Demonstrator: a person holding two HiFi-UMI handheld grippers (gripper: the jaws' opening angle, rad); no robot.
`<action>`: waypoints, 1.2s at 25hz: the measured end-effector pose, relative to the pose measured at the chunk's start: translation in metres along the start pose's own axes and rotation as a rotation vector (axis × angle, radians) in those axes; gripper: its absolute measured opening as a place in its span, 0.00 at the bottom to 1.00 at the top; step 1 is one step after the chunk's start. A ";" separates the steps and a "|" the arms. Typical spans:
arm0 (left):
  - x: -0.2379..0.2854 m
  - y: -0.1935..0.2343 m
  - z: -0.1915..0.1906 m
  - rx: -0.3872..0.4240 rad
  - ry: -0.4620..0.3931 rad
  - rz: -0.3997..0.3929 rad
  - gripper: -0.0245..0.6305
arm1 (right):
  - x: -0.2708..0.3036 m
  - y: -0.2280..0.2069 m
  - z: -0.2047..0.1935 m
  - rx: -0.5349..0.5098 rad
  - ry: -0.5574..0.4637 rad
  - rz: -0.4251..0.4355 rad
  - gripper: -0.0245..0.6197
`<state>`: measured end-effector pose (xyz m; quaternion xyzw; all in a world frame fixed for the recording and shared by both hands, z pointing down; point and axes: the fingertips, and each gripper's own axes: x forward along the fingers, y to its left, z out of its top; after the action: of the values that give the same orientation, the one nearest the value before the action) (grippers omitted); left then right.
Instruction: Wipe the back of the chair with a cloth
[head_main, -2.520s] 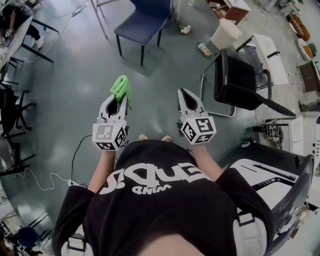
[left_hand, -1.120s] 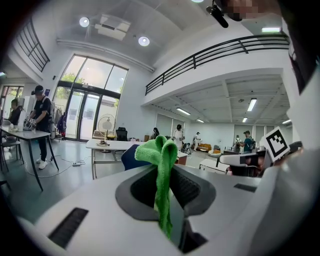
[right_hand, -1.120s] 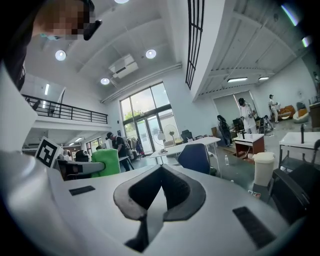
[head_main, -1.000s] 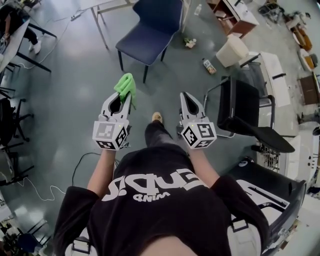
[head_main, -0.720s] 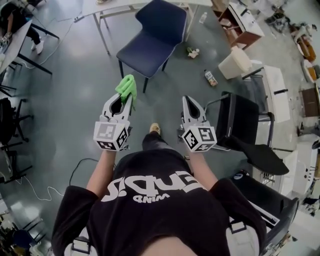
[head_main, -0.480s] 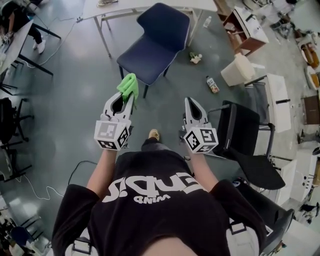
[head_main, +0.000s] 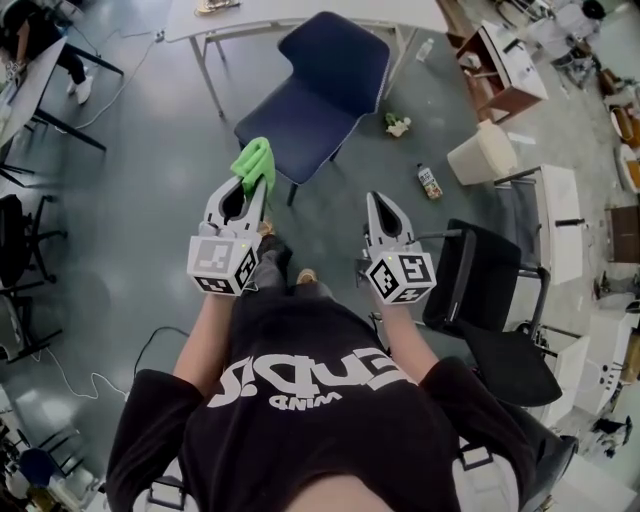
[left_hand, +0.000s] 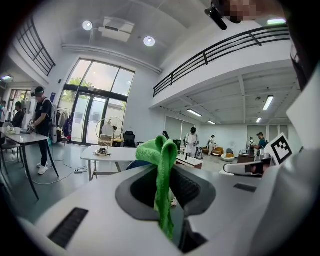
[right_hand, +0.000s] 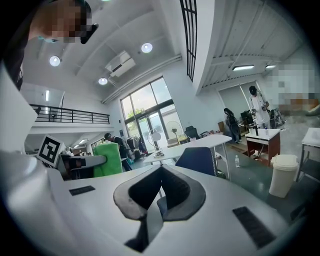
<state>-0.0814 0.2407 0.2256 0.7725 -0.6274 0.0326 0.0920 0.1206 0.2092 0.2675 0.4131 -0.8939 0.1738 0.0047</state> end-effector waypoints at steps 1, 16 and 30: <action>0.007 0.004 0.000 0.000 0.001 -0.004 0.12 | 0.007 -0.001 0.000 0.000 0.001 -0.002 0.02; 0.157 0.078 0.030 0.027 0.022 -0.120 0.12 | 0.141 -0.047 0.038 0.026 -0.038 -0.085 0.02; 0.277 0.142 0.059 0.061 0.051 -0.271 0.12 | 0.260 -0.084 0.087 0.016 -0.099 -0.214 0.02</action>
<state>-0.1653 -0.0646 0.2277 0.8516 -0.5134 0.0588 0.0879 0.0237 -0.0599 0.2510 0.5141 -0.8426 0.1586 -0.0242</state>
